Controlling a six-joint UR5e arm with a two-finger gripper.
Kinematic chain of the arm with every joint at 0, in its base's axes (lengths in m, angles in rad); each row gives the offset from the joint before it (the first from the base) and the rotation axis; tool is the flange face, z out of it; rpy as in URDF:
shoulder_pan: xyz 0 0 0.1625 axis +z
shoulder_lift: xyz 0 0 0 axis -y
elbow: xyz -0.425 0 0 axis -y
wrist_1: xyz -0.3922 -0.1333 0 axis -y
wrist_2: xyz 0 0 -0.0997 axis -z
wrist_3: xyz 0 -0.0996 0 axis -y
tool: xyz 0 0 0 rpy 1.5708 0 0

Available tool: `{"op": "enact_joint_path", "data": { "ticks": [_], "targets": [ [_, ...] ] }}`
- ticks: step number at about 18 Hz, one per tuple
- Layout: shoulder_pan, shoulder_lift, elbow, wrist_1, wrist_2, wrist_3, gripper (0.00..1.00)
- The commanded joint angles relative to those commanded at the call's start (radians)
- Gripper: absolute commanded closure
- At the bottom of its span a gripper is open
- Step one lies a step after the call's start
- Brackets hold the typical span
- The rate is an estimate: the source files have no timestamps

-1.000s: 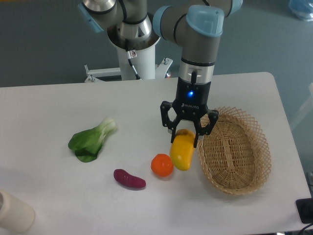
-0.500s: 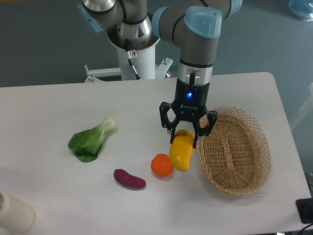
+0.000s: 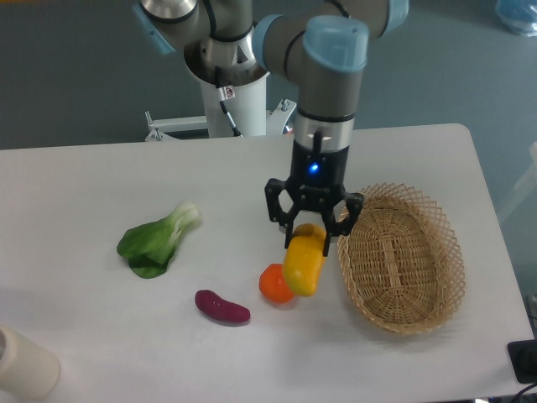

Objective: Place the mango on the table
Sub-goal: 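Carry the held mango away from the basket past the orange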

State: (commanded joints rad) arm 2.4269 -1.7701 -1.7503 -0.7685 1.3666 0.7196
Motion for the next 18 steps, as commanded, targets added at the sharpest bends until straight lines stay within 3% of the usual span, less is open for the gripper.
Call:
{"op": "enact_joint_path", "data": {
  "ticks": [4,7,10,13,18],
  "targets": [
    [-0.089,-0.048,-0.001,0.002,0.100,-0.068,0.51],
    [-0.126,-0.028,-0.075,0.005,0.143,-0.040,0.51],
    [-0.135,0.007,-0.150,0.005,0.146,0.072,0.51],
    [-0.144,-0.003,-0.144,0.005,0.146,0.070,0.51],
    [-0.212,-0.081,-0.086,0.043,0.149,-0.109,0.51]
  ]
}}
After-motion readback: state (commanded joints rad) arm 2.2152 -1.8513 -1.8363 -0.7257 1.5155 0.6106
